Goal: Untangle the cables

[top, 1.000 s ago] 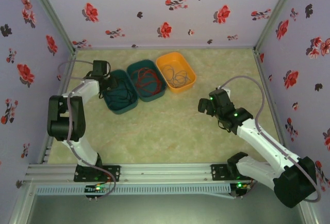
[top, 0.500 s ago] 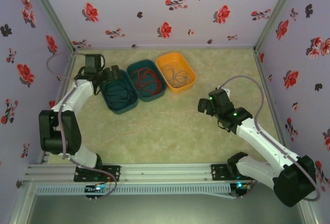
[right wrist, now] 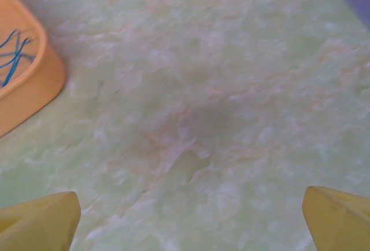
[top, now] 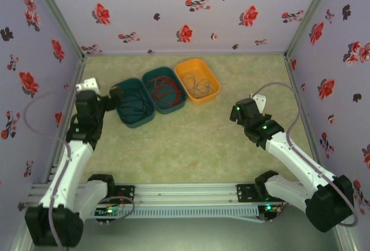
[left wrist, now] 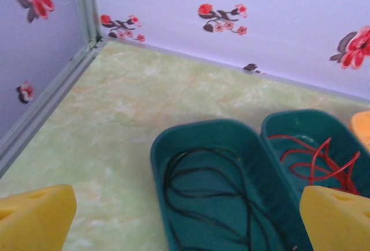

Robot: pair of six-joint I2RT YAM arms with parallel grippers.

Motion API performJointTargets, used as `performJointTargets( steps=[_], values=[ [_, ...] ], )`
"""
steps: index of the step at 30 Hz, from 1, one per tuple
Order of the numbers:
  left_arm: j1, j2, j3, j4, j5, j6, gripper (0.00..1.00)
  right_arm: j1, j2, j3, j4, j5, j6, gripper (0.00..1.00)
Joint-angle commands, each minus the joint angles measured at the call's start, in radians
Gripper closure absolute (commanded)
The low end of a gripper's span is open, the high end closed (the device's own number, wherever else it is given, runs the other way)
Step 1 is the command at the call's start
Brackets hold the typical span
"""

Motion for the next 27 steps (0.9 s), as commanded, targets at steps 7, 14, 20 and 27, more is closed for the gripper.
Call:
performJointTargets(
  steps=[7, 14, 20, 27],
  values=[
    [0.001, -0.307, -0.423, 0.273, -0.149, 0.112, 0.00, -0.047, -0.008, -0.098, 0.365, 0.222, -0.247, 0.01],
    [0.004, -0.314, -0.623, 0.495, -0.167, 0.195, 0.00, -0.134, 0.060, -0.272, 0.816, 0.200, -0.463, 0.01],
    [0.012, -0.208, -0.664, 0.681, -0.099, 0.266, 0.00, -0.272, 0.233, -0.324, 1.068, 0.060, -0.480, 0.01],
    [0.022, 0.074, -0.596, 0.849, 0.017, 0.200, 0.00, -0.312, 0.414, -0.329, 1.264, -0.024, -0.531, 0.01]
  ],
)
